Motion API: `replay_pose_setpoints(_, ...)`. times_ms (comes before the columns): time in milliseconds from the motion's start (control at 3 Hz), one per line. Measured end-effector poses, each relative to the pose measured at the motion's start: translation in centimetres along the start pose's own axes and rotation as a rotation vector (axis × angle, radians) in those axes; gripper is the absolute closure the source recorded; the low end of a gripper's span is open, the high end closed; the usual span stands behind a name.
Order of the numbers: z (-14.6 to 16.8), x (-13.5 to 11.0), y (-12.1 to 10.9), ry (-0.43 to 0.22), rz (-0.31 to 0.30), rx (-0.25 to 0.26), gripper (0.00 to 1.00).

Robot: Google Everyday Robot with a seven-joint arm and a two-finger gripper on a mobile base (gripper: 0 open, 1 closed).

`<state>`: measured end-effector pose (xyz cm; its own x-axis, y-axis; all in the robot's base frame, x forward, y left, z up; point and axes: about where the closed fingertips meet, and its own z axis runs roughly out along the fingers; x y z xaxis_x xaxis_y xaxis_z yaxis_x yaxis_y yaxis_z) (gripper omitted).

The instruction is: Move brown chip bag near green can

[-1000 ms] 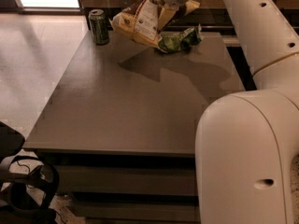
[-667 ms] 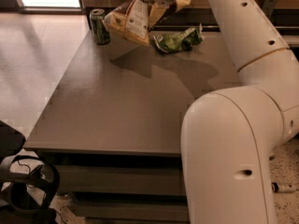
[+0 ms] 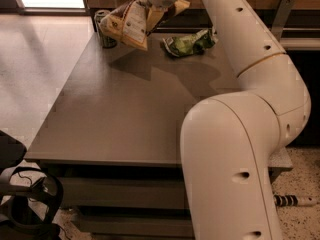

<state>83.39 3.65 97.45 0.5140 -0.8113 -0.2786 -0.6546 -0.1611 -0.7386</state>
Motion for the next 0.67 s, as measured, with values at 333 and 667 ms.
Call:
replay_pose_setpoints(333, 0.6, -0.2, 0.23, -0.004, -0.001, -0.008, 0.56)
replay_pose_setpoints(667, 0.96, -0.29, 0.39, -0.007, -0.001, -0.012, 0.33)
